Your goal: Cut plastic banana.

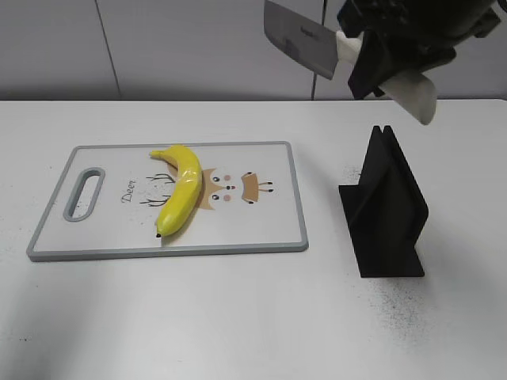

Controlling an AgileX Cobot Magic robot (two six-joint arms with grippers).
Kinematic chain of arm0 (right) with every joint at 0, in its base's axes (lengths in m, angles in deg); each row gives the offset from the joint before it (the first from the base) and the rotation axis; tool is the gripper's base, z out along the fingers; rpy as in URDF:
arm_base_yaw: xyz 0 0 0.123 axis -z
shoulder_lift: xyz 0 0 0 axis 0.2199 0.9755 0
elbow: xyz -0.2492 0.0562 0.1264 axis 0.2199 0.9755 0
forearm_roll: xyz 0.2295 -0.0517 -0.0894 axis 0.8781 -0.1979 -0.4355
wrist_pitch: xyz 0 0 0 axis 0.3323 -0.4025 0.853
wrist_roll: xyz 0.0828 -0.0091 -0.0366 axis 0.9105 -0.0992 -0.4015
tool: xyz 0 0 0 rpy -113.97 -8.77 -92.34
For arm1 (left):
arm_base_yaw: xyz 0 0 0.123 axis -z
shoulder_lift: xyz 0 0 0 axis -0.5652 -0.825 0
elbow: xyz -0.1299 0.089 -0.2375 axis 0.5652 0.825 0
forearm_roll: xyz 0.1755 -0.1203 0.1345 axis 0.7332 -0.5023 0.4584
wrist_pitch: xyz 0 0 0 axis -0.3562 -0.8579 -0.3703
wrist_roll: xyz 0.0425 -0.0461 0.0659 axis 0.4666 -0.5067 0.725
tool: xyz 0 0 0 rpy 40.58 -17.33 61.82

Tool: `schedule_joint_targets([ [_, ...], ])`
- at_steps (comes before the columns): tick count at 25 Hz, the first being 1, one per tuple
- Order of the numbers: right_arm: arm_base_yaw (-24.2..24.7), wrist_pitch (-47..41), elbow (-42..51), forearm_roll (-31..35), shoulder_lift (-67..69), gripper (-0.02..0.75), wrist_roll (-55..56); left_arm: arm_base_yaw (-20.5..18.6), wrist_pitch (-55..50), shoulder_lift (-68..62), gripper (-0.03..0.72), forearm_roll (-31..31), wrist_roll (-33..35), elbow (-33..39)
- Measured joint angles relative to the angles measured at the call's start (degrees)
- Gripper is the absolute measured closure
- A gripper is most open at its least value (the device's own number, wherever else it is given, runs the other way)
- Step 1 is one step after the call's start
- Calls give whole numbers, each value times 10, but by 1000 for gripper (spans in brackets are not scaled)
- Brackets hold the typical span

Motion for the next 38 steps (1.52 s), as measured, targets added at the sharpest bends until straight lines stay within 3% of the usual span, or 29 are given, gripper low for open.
schedule_joint_targets([
  [7, 0, 59, 120, -30, -94, 580, 68, 0, 3, 142, 150, 3, -4, 132],
  [15, 0, 73, 193, -100, -142, 580, 166, 0, 50, 321, 110, 10, -9, 264],
  [24, 0, 130, 245, -130, -142, 580, 233, 0, 40, 510, 86, 8, -22, 429],
  [38, 0, 150, 253, -157, -104, 580, 252, 0, 82, 731, 102, 18, -41, 462],
])
